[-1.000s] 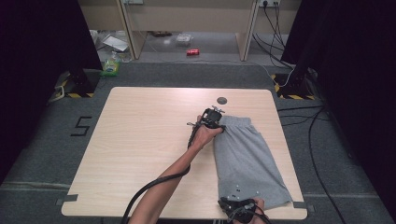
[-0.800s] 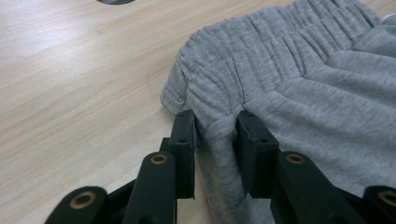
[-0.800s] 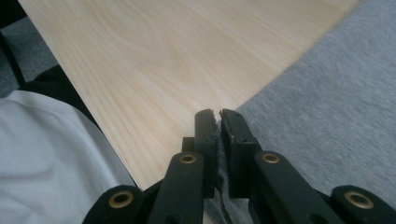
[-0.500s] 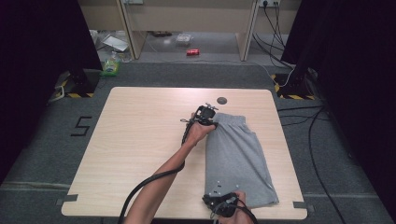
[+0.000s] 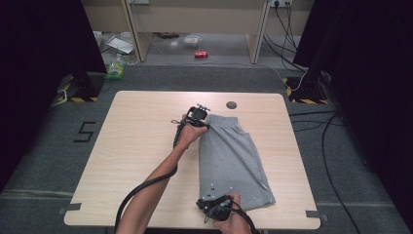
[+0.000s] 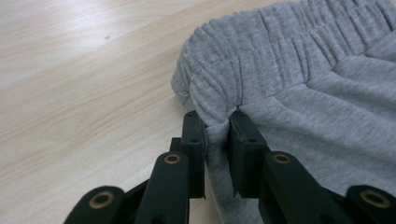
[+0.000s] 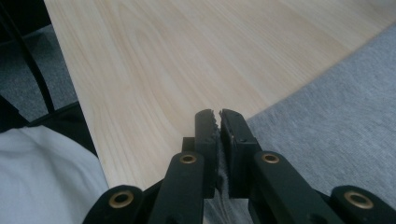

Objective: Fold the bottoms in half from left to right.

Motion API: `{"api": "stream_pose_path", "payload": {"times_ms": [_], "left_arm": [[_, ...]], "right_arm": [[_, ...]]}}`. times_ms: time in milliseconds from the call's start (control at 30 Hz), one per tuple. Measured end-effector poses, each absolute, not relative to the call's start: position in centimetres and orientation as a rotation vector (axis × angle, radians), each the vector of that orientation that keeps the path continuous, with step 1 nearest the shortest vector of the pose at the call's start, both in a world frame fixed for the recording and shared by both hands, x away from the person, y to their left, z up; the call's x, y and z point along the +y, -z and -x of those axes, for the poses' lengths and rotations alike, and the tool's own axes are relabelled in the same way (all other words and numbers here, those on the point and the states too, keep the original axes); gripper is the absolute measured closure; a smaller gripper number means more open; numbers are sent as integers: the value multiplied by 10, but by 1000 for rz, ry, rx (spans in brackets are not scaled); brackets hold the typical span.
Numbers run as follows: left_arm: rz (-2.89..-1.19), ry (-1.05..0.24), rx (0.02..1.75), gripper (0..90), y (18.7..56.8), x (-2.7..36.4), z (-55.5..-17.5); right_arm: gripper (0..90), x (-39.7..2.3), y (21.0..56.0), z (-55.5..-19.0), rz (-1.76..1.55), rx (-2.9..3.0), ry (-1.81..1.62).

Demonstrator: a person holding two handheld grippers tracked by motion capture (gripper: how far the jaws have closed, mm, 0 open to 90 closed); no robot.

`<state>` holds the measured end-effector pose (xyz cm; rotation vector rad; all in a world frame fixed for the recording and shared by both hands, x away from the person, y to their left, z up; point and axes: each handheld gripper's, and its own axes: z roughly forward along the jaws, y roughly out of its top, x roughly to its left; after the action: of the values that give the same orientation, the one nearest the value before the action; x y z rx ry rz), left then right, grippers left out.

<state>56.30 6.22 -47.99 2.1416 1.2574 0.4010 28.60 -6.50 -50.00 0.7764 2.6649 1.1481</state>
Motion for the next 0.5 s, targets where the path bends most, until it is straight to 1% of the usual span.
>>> {"api": "stream_pose_path", "payload": {"times_ms": [100, 133, 200, 267, 333, 500], "left_arm": [[-2105, -382, 1269, 746, 480, 64, -563], [-2099, -374, 1272, 725, 481, 64, -563], [-2081, -360, 1276, 635, 480, 64, -563], [-2065, -348, 1272, 588, 479, 64, -563], [-2050, -354, 1270, 532, 476, 64, -562], [-2029, -350, 1261, 459, 468, 62, -561]], "right_arm": [[839, -61, 500, -289, -784, 2659, -1159], [802, -61, 500, -289, -784, 2657, -1165], [700, -62, 499, -290, -812, 2662, -1173], [646, -64, 496, -290, -831, 2647, -1169], [635, -71, 491, -294, -818, 2622, -1188], [632, -106, 470, -318, -899, 2471, -1181]]}}
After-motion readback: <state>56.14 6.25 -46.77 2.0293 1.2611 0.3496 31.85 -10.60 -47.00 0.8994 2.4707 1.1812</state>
